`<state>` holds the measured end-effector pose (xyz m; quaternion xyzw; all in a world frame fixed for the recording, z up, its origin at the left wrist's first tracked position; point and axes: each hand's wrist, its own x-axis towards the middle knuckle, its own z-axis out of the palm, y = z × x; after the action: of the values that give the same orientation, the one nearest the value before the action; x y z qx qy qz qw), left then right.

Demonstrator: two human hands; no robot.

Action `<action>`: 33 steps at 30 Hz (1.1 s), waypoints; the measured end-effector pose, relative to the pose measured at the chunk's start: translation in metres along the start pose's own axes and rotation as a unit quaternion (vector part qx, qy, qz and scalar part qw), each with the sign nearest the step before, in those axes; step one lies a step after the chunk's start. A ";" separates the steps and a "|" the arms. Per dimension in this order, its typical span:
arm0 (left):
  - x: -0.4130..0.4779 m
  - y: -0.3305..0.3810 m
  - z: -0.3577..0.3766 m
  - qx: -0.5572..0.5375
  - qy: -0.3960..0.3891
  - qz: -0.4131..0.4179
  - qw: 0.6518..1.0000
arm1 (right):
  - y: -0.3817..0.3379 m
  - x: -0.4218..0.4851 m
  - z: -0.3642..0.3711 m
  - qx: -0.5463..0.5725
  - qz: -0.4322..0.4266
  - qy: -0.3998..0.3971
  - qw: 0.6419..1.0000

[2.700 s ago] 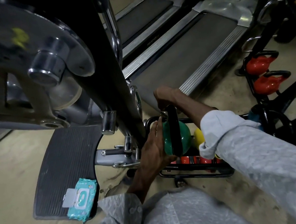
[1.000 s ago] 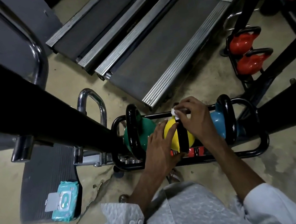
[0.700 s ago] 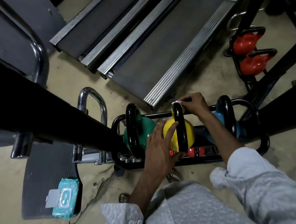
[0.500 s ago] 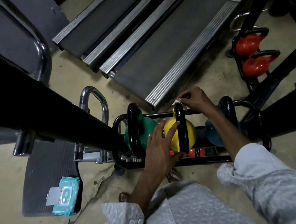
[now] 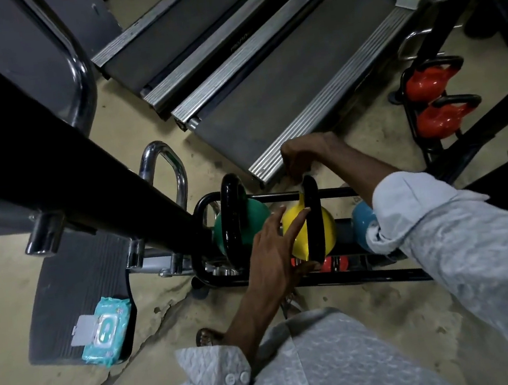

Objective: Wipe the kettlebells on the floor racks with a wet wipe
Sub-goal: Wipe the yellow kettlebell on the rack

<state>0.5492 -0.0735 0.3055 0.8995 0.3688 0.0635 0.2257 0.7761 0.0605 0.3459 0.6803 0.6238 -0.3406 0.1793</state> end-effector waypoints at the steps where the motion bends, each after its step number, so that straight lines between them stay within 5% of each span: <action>1: 0.000 0.000 0.000 -0.006 -0.001 -0.003 1.000 | -0.006 -0.002 -0.002 -0.008 0.010 0.000 1.000; 8: 0.001 -0.007 0.005 -0.058 0.005 -0.050 0.997 | -0.030 -0.040 0.014 -0.068 0.007 0.039 0.997; 11: 0.001 -0.008 0.007 -0.065 0.022 -0.055 0.996 | -0.039 -0.079 0.037 -0.106 -0.047 0.120 0.986; 15: 0.001 -0.010 0.010 -0.075 0.041 -0.058 0.995 | -0.063 -0.127 0.084 -0.186 -0.135 0.114 0.966; 21: 0.007 -0.008 0.003 -0.064 0.009 -0.061 0.996 | -0.006 -0.071 0.095 -0.048 -0.112 0.286 0.950; 27: 0.007 -0.006 -0.001 -0.090 0.012 -0.065 0.994 | -0.049 -0.130 0.131 -0.078 -0.110 0.162 0.977; 33: 0.009 -0.006 -0.003 -0.050 -0.004 -0.047 0.998 | -0.007 -0.098 0.114 0.180 -0.084 0.400 0.895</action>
<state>0.5510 -0.0624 0.3044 0.8689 0.4061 0.0673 0.2748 0.7432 -0.0858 0.3344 0.7247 0.6260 -0.1598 -0.2398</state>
